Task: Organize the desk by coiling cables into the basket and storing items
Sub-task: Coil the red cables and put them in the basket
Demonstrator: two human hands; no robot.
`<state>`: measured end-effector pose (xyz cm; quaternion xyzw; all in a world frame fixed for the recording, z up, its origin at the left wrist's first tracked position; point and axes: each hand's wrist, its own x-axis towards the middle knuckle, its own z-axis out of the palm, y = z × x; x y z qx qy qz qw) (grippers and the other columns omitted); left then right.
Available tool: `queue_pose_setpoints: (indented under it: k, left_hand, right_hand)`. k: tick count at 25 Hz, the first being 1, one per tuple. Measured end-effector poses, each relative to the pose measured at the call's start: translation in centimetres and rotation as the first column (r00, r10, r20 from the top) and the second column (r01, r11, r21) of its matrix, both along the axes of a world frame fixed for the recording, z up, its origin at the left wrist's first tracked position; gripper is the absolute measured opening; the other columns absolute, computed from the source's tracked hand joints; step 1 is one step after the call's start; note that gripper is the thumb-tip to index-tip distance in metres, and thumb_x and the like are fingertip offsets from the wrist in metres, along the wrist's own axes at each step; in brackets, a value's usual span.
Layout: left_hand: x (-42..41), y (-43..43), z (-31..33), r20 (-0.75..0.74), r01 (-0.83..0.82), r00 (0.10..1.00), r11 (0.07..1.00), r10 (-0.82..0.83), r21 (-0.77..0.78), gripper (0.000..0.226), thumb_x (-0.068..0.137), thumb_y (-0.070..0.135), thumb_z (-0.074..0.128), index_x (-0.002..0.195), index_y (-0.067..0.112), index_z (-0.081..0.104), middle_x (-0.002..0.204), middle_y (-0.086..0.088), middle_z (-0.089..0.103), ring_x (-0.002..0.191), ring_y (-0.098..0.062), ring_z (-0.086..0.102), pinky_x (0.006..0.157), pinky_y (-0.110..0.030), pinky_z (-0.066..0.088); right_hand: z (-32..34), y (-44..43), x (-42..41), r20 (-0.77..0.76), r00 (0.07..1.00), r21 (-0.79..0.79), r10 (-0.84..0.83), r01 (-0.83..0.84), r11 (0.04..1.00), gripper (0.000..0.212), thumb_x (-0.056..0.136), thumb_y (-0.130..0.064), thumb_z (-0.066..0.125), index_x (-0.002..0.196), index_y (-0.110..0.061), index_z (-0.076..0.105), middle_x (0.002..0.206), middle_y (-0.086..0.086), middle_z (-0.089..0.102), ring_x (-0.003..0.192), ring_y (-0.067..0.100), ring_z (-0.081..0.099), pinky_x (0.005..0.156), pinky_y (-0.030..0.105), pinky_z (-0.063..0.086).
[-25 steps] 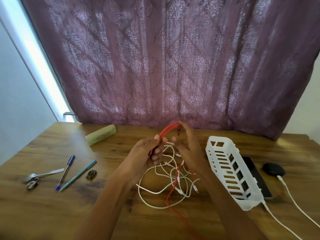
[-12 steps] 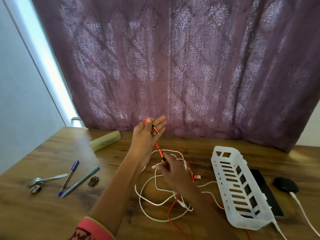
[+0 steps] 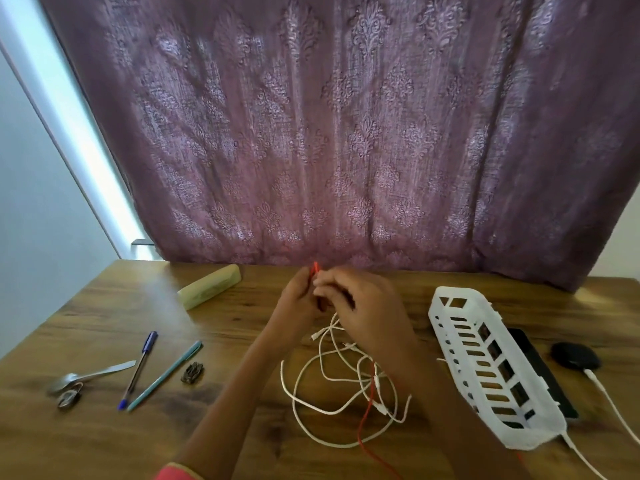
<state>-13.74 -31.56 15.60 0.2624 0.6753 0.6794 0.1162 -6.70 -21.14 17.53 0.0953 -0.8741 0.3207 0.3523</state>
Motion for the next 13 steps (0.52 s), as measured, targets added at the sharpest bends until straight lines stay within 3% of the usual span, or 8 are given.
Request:
queue_pose_setpoints:
  k: [2,5,7,10,13]
  left_hand:
    - [0.5,-0.6,0.9,0.074,0.056,0.996,0.998,-0.058,0.028,0.022,0.097,0.003,0.032,0.087,0.004,0.053,0.062,0.002,0.055,0.055,-0.004,0.052,0.049,-0.015,0.042]
    - [1.1,-1.2,1.8,0.197,0.111,0.972,0.99,-0.125,0.084,0.037,0.1,0.02,0.026,0.078,0.009,0.053,0.051,0.001,0.048,0.048,-0.013,0.043,0.044,-0.019,0.036]
    - [1.2,-1.5,2.3,0.286,0.144,0.939,0.973,-0.192,0.181,0.047,0.099,0.038,0.023,0.074,0.011,0.053,0.048,0.001,0.041,0.045,-0.015,0.033,0.045,-0.02,0.037]
    - [0.9,-1.7,3.1,0.354,0.168,0.893,0.934,-0.28,0.315,0.044,0.088,0.049,0.035,0.067,0.014,0.053,0.043,0.003,0.035,0.037,-0.011,0.026,0.045,-0.02,0.04]
    - [0.3,-1.5,3.9,0.385,0.144,0.856,0.873,-0.346,0.466,0.037,0.089,0.044,0.039,0.07,0.015,0.053,0.043,0.006,0.037,0.034,-0.007,0.031,0.051,-0.02,0.045]
  right_hand:
    - [1.9,0.6,-0.7,0.049,0.998,-0.01,-0.026,0.027,1.0,0.011,0.083,-0.032,0.065,0.085,-0.021,0.065,0.08,-0.01,0.07,0.073,0.005,0.064,0.068,0.03,0.053]
    - [3.5,1.6,-2.3,0.047,0.998,-0.049,-0.04,0.043,0.998,0.013,0.071,-0.031,0.077,0.073,-0.025,0.066,0.071,-0.013,0.061,0.067,0.001,0.057,0.062,0.023,0.047]
    - [3.7,2.5,-3.4,0.054,0.998,-0.158,-0.008,0.017,0.987,0.009,0.071,-0.027,0.076,0.068,-0.031,0.068,0.071,-0.009,0.062,0.067,0.005,0.055,0.063,0.025,0.044]
    - [2.2,3.7,-4.5,0.032,0.999,-0.353,-0.04,0.049,0.934,0.016,0.08,-0.018,0.07,0.078,-0.034,0.07,0.073,-0.007,0.067,0.07,0.016,0.062,0.068,0.034,0.049]
    - [-1.3,3.8,-4.2,0.09,0.981,-0.332,-0.174,0.195,0.923,0.013,0.089,-0.022,0.059,0.091,-0.023,0.071,0.07,-0.008,0.067,0.062,0.005,0.06,0.061,0.024,0.047]
